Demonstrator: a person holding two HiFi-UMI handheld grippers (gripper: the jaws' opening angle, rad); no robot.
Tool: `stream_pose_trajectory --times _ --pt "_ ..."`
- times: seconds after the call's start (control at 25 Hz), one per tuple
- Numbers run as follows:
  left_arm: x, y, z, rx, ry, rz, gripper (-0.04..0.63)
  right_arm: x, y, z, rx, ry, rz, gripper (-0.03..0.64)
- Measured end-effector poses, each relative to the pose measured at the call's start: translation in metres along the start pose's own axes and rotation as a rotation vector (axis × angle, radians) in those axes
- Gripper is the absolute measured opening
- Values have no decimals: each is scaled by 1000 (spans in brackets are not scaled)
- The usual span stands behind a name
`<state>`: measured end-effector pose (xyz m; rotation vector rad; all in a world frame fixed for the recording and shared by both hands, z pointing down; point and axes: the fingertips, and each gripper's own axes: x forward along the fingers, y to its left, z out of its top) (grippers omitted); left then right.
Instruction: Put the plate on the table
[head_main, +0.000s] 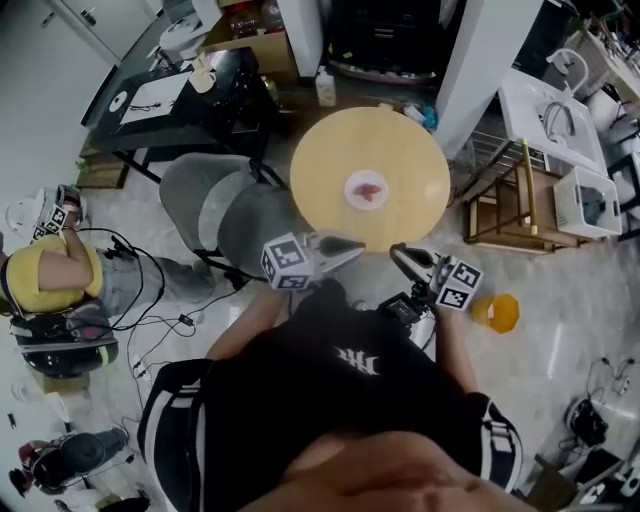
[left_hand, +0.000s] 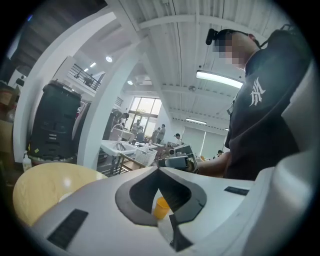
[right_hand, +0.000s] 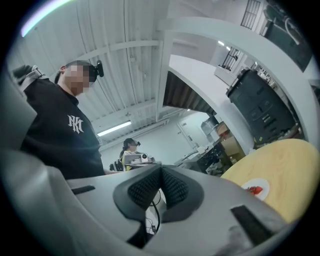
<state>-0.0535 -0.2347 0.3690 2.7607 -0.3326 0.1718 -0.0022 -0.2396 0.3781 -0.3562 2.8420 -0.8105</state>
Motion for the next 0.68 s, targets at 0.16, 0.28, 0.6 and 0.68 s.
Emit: stream_pose_trajectory --times 0.16,0.28,0.6,0.68 --pt "-6 -20 -14 -3 39 -8 0 1 19 -21 13 -1 -1 0" --pt "-8 -32 -14 5 39 -21 0 -1 30 -24 -3 -1 -6 0" --pt "-9 -65 -9 64 30 -108 0 -1 64 -31 -43 9 -52 0" --pt "-9 -78 -8 75 16 -130 0 -6 74 -39 -46 17 -74 0"
